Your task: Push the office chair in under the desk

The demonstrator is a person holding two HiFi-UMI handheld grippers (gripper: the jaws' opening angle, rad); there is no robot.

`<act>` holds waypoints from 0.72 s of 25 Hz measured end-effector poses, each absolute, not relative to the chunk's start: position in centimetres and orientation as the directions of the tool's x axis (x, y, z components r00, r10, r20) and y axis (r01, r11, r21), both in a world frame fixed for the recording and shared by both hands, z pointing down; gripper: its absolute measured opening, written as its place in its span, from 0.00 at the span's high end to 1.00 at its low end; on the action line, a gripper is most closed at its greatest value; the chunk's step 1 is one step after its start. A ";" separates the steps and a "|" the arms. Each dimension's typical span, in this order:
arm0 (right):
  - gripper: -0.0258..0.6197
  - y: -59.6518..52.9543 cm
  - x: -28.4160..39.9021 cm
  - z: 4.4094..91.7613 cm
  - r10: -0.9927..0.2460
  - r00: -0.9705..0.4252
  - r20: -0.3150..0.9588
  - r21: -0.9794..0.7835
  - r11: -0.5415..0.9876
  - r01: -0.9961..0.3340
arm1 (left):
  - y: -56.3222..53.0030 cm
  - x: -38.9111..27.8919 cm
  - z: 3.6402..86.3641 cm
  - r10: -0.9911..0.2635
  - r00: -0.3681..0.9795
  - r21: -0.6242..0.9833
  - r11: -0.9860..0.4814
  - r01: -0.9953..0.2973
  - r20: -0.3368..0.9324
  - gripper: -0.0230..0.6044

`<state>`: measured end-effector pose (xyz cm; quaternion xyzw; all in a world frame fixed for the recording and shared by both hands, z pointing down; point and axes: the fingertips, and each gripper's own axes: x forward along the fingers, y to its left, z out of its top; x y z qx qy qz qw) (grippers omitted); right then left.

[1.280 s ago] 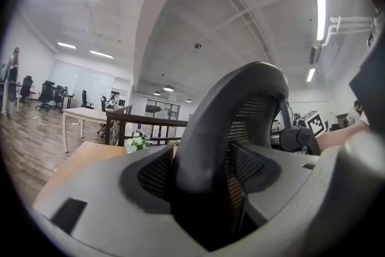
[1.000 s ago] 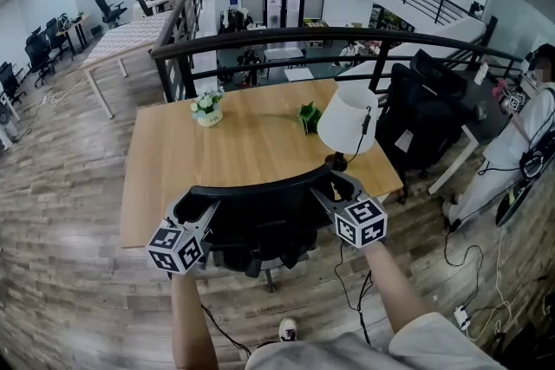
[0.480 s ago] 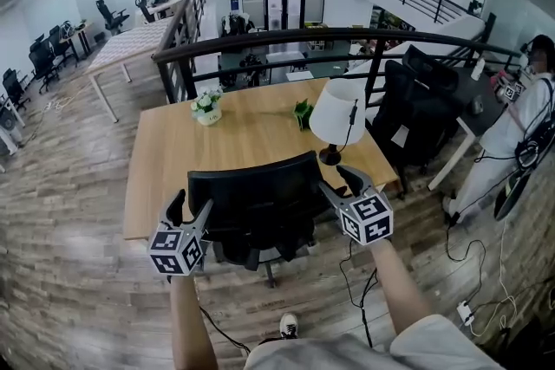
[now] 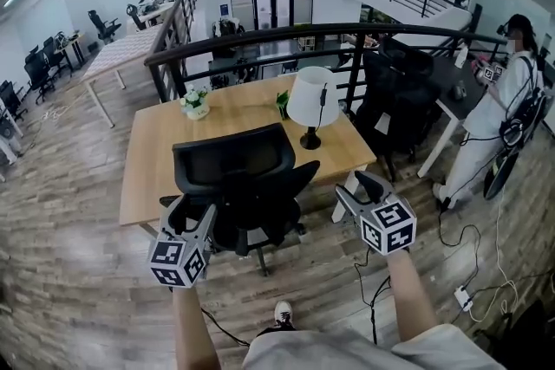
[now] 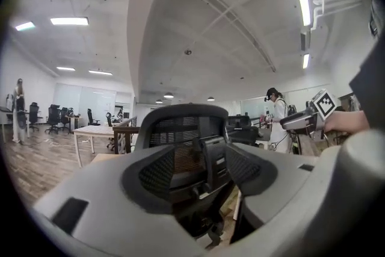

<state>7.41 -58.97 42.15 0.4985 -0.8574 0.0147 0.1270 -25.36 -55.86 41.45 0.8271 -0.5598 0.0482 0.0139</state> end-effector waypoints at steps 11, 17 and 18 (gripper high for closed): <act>0.82 -46.8 9.6 38.6 -0.846 -0.516 0.135 0.132 0.531 -0.837 | -44.0 -16.1 37.8 -0.885 0.466 -0.144 -0.463 -0.874 0.019 0.67; 0.93 -42.5 9.9 37.6 -0.842 -0.529 0.106 0.135 0.540 -0.831 | -39.0 -11.1 35.9 -0.852 0.524 -0.202 -0.510 -0.836 -0.018 0.88; 0.93 -41.9 9.8 37.7 -0.839 -0.534 0.109 0.135 0.545 -0.828 | -38.5 -10.6 35.8 -0.849 0.528 -0.204 -0.514 -0.833 -0.018 0.89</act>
